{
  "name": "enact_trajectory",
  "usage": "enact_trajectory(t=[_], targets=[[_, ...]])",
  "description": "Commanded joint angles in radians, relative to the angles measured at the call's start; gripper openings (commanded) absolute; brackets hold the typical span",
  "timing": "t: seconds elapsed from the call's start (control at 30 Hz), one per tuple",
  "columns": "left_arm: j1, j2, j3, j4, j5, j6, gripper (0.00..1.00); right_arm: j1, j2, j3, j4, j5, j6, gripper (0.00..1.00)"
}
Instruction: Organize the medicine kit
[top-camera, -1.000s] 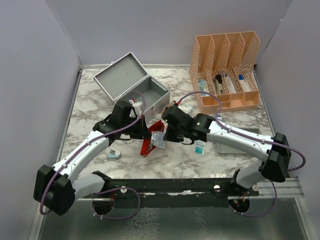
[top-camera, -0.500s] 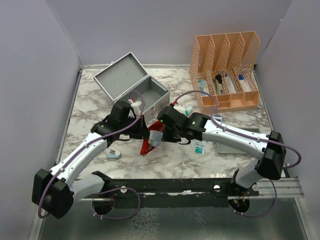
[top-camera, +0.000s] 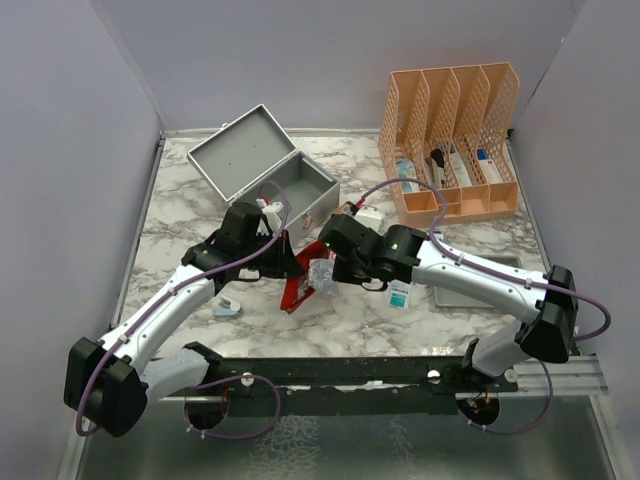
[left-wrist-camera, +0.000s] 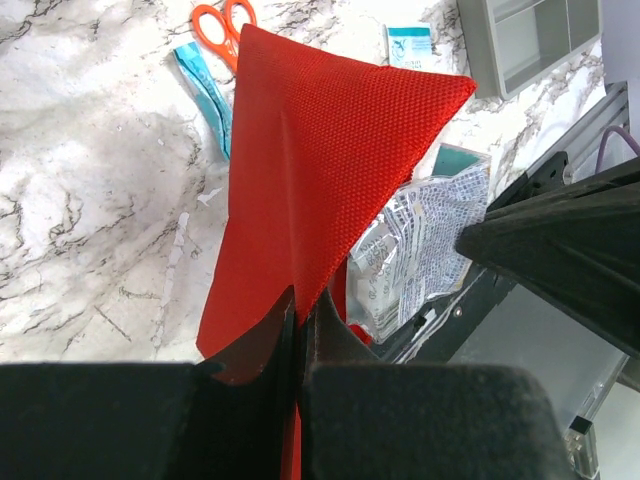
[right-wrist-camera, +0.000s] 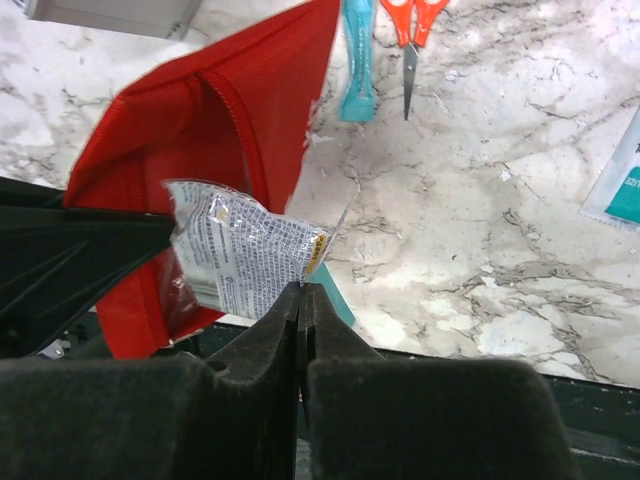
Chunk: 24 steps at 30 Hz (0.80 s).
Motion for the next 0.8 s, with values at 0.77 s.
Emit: enact_trajectory(t=[0.77], targets=[[-0.007,0.017,-0.001,0.02,-0.001,0.008,0.0,0.031,0.012,-0.003,0.274,-0.212,-0.065,0.24]])
